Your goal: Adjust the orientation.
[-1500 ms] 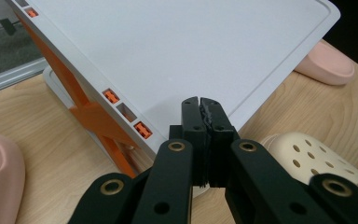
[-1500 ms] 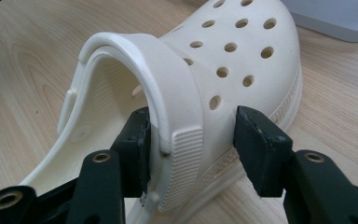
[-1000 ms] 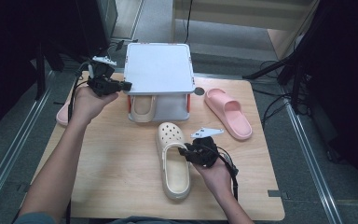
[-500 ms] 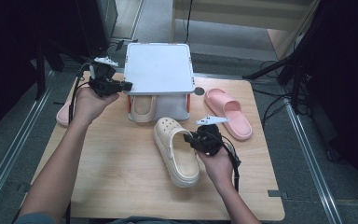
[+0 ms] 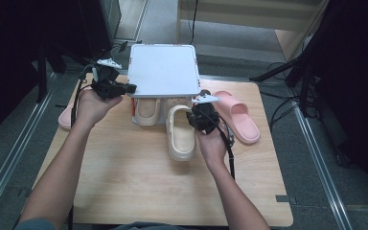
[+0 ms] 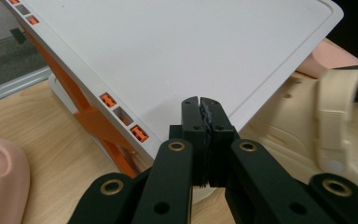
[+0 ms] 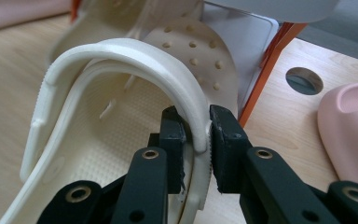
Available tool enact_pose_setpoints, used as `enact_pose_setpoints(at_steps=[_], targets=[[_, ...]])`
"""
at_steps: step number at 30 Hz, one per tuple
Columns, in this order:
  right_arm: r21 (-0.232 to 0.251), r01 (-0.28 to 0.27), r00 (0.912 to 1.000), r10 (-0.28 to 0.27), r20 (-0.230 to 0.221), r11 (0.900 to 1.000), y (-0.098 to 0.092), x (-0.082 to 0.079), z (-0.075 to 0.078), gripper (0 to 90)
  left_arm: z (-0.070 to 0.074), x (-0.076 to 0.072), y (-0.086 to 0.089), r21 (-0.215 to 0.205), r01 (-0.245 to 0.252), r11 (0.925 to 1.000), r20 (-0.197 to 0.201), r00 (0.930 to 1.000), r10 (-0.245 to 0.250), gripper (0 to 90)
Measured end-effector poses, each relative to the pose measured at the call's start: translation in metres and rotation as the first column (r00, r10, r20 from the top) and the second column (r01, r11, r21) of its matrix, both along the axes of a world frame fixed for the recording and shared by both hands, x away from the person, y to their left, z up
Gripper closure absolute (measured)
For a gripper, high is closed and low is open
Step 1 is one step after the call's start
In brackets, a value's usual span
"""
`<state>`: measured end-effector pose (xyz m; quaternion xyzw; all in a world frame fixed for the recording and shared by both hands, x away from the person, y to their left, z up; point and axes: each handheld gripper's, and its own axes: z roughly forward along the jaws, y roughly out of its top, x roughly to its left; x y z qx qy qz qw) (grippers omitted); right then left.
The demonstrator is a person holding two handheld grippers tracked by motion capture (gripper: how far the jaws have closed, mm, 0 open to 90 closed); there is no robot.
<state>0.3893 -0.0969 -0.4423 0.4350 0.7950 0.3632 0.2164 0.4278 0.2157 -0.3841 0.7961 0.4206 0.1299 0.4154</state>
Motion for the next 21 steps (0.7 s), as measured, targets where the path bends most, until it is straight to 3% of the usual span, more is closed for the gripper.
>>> enact_pose_setpoints(at_steps=[5,9,11,16,21], targets=[[0.019,0.012,0.9991,-0.011,-0.041,1.0,0.009,0.005,-0.019,75.7,0.0,0.0,0.0,-0.001,0.002,1.0,0.003,1.0,-0.002,89.3],[0.004,0.007,0.9996,-0.007,-0.026,1.0,0.011,0.001,-0.028,72.1,0.0,0.0,0.0,0.0,0.002,1.0,0.004,1.0,-0.002,89.3],[0.035,0.013,0.9993,-0.012,-0.037,0.999,0.01,0.0,-0.031,68.7,0.0,-0.001,-0.001,0.014,0.0,0.9999,0.014,0.9999,0.0,89.3],[0.084,-0.006,0.9979,0.012,-0.063,0.996,0.002,-0.005,-0.031,61.8,-0.001,0.0,-0.001,0.002,0.0,1.0,0.009,1.0,0.0,89.2],[0.109,-0.046,0.9963,0.053,-0.068,0.993,-0.009,-0.023,-0.017,61.3,0.0,-0.001,-0.001,0.004,-0.007,1.0,0.003,1.0,0.007,89.2]])
